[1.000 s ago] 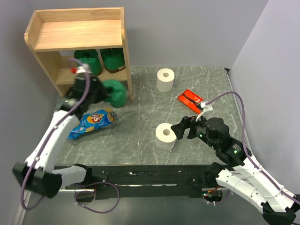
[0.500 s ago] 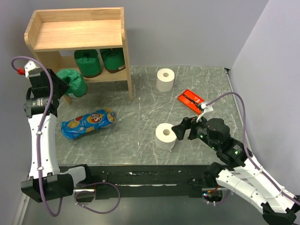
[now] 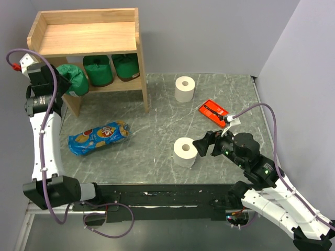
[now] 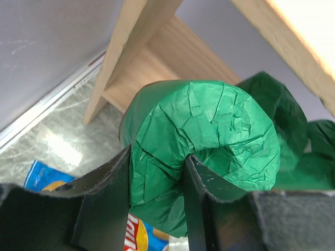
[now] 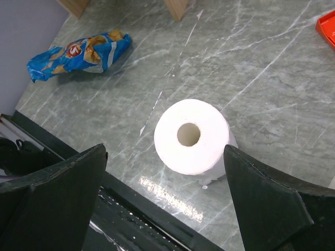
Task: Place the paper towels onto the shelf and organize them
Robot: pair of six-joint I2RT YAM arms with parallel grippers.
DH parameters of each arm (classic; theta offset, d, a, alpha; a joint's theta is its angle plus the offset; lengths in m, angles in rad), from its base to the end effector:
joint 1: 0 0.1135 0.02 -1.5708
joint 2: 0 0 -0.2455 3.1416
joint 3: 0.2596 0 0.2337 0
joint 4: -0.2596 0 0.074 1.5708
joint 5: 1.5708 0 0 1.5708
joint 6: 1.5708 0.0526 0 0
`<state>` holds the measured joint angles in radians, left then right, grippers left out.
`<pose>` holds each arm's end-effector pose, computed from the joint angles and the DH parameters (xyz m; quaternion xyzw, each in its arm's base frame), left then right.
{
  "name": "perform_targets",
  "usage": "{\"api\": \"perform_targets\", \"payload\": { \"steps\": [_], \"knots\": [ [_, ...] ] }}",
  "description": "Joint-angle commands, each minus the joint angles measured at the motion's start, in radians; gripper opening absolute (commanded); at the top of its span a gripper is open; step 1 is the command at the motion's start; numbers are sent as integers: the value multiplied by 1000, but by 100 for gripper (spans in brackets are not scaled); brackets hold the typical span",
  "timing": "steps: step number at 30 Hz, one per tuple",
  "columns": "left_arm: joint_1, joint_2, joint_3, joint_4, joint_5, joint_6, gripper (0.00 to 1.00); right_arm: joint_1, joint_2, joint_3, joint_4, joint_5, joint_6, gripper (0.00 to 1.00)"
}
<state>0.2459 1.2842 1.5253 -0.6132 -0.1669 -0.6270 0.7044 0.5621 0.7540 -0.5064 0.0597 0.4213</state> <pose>0.2625 0.0749 0.4154 -0.3904 0.7258 -0.0389 0.5650 0.1109 0.0901 0.3072 -0.0967 0.8031 0.2930 0.5097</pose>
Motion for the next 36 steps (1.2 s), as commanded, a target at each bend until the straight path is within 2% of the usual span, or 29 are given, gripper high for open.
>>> {"api": "perform_targets", "payload": {
  "steps": [1,8,20,29,33,36],
  "knots": [
    [7,32,75,125,-32,35,44,4,-16,67,-9,14,-10,100],
    [9,73,76,164,-62,62,43,3,-8,90,-7,12,-9,100],
    [9,76,-19,368,-40,73,45,4,-7,120,-24,22,-10,100],
    [9,76,-74,467,-6,73,53,4,-7,134,-26,9,7,100],
    [10,67,-77,478,-3,90,67,4,-19,149,-47,9,10,100],
    [10,52,-71,471,10,111,70,6,-39,156,-57,14,17,100]
  ]
}}
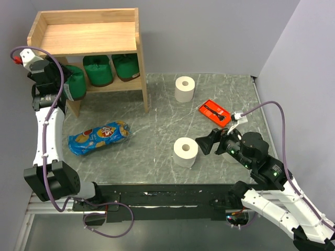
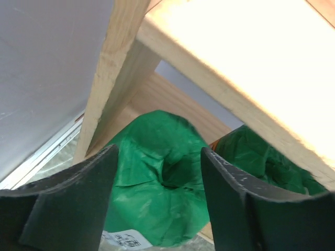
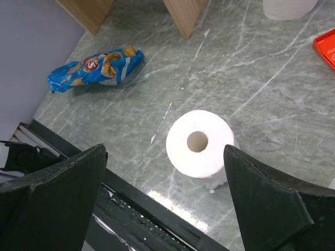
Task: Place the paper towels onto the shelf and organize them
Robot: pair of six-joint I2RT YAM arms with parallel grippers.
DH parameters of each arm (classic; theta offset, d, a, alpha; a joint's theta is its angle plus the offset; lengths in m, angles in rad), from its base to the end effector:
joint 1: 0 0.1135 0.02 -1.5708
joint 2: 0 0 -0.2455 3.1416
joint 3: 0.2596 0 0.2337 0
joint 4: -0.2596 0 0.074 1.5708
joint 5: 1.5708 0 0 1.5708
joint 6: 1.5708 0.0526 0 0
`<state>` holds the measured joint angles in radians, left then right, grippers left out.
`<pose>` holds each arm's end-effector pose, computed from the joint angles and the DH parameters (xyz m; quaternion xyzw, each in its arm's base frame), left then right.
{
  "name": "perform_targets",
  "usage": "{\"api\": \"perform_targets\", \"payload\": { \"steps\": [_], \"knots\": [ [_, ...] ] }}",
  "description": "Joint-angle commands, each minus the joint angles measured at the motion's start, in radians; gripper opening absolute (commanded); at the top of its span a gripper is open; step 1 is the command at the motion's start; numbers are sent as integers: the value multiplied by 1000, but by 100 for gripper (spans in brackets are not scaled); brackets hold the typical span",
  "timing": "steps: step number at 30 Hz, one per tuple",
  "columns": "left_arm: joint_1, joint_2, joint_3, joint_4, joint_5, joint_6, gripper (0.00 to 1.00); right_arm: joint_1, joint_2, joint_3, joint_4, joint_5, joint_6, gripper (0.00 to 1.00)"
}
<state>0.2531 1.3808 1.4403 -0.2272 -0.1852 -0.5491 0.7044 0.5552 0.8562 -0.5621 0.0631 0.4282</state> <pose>0.3069 0.0894 0.4069 -0.3519 0.6769 -0.0249 0.6460 0.1024 0.0826 0.3345 -0.0901 0.7878 0.3055 0.5271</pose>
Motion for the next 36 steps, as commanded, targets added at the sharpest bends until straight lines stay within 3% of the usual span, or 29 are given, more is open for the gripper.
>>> {"api": "perform_targets", "payload": {
  "steps": [1,6,12,21,26,32,36],
  "knots": [
    [3,-48,20,77,30,38,71,3,-37,55,-2,9,12,100],
    [3,-95,52,2,29,34,77,4,-57,55,-15,0,23,100],
    [2,-97,157,-318,7,6,77,4,-80,46,-32,6,30,100],
    [9,-373,-236,-319,36,-67,84,4,-104,20,-35,3,26,100],
    [38,-355,-310,-411,-69,-201,94,3,-87,10,-27,-20,23,99],
    [176,-361,-435,-328,-65,-270,96,4,-107,-9,-18,-39,27,99],
    [195,-445,-617,-94,-35,-253,97,3,-104,0,-27,-43,15,100]
  ]
}}
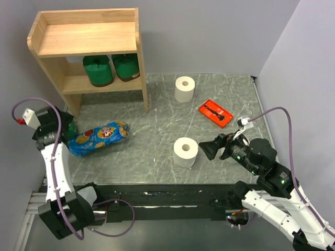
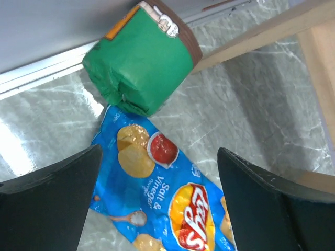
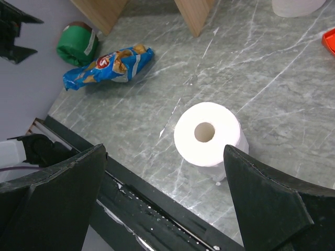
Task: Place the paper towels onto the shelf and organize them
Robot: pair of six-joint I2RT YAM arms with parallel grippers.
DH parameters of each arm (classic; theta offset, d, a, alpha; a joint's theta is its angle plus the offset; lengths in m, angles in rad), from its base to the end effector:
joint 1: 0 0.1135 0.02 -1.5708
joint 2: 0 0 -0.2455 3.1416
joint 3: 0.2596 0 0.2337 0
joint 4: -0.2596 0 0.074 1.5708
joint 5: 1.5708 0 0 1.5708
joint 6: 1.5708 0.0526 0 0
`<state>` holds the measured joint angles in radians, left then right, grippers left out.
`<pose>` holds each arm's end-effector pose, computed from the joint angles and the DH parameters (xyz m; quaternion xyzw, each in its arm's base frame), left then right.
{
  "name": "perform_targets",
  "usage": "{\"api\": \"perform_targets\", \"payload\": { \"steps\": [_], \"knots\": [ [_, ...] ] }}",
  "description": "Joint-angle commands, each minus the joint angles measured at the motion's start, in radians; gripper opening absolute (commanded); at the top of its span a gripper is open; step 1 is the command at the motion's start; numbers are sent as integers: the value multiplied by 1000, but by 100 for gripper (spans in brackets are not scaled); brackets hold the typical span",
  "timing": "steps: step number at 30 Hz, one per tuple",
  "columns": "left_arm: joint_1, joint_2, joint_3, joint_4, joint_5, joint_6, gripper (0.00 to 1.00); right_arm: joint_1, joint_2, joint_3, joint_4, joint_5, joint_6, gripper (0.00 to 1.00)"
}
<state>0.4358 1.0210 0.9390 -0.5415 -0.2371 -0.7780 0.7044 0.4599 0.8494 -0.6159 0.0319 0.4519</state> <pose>0.1972 0.1055 0.2910 -0.5483 0.6951 0.0266 0.4642 0.0845 0.0696 0.3353 -0.0887 0.7774 0.3298 0.5283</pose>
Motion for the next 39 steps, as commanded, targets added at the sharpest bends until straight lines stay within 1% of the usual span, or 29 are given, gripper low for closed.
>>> {"api": "perform_targets", "payload": {
  "steps": [1,4,8,11,12,13,14,16,20,23,25,26,29,32,39],
  "knots": [
    [14,-102,-149,332,37,-29,97,4,-3,10,27,-13,-10,99],
    [27,-133,-233,434,56,-70,97,4,6,19,25,-20,-16,100],
    [73,-121,-289,468,96,-98,94,4,16,27,25,-24,-19,100],
    [132,-127,-345,534,160,-70,94,6,22,34,24,-26,-18,100],
    [167,-128,-367,534,168,-73,95,3,23,36,27,-26,-18,100],
    [190,-124,-376,563,209,-81,95,4,28,37,28,-26,-18,100],
    [237,-121,-397,598,229,-101,94,4,29,37,30,-26,-18,100],
    [267,-114,-417,646,300,-119,92,4,42,37,41,-26,-18,100],
    [276,-75,-459,738,367,-158,91,4,65,39,56,-64,-15,99],
    [277,-26,-506,833,407,-211,91,4,79,37,70,-72,-15,100],
    [277,20,-528,928,432,-236,90,4,86,45,70,-70,-18,100],
    [276,40,-525,939,439,-242,88,4,86,46,62,-66,-19,100],
    [277,90,-514,962,443,-244,86,4,79,51,56,-49,-27,100],
    [276,105,-526,1027,423,-253,88,4,65,43,62,-40,-33,100],
    [276,186,-508,1101,423,-248,88,4,88,71,51,-33,-62,99]
  ]
}}
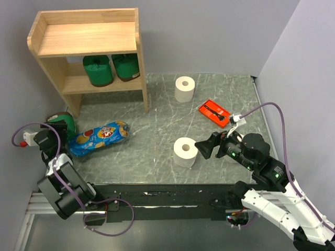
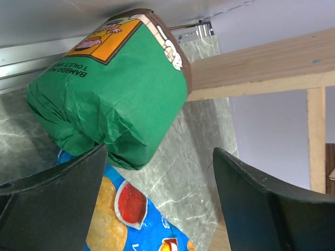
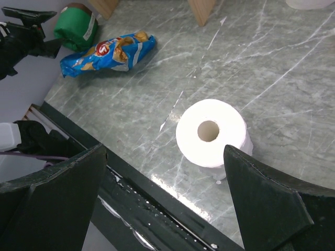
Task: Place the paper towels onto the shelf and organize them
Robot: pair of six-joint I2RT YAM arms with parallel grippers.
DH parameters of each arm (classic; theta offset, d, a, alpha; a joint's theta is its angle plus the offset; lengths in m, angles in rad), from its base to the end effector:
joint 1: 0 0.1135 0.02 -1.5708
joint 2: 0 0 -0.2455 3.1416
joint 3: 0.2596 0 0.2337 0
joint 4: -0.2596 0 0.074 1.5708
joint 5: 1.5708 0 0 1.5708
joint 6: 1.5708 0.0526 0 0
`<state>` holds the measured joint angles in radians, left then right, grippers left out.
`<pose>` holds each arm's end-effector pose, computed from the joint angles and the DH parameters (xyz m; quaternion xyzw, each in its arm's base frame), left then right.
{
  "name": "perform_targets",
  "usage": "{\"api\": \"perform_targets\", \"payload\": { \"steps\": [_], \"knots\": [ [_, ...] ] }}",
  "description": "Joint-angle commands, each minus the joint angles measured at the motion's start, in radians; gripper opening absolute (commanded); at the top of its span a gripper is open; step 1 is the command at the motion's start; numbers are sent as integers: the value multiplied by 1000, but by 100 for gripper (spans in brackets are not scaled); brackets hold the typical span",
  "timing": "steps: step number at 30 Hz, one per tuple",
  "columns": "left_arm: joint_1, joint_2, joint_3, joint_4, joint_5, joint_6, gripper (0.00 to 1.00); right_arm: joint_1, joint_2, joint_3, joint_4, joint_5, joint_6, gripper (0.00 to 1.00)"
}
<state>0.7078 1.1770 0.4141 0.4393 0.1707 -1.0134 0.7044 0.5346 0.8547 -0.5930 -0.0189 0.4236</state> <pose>0.1956 0.1556 0.1875 -0.5808 0.5651 -0.1570 0.5645 0.0955 0.0825 0.3325 -0.1171 0.7880 0.3294 0.5067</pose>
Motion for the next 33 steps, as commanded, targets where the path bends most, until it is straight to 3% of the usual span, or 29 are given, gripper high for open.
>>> {"api": "perform_targets", "payload": {
  "steps": [1,6,12,26,33],
  "knots": [
    [4,32,15,131,18,-14,88,4,16,70,27,17,-37,99],
    [2,53,-14,219,1,-34,89,4,24,92,30,39,-45,100],
    [-5,147,5,300,52,-60,84,4,31,92,44,30,-34,100],
    [-50,167,-17,308,-11,-64,88,4,61,99,65,25,-31,100],
    [-65,105,0,210,-74,-33,89,4,57,90,75,25,-31,100]
  ]
}}
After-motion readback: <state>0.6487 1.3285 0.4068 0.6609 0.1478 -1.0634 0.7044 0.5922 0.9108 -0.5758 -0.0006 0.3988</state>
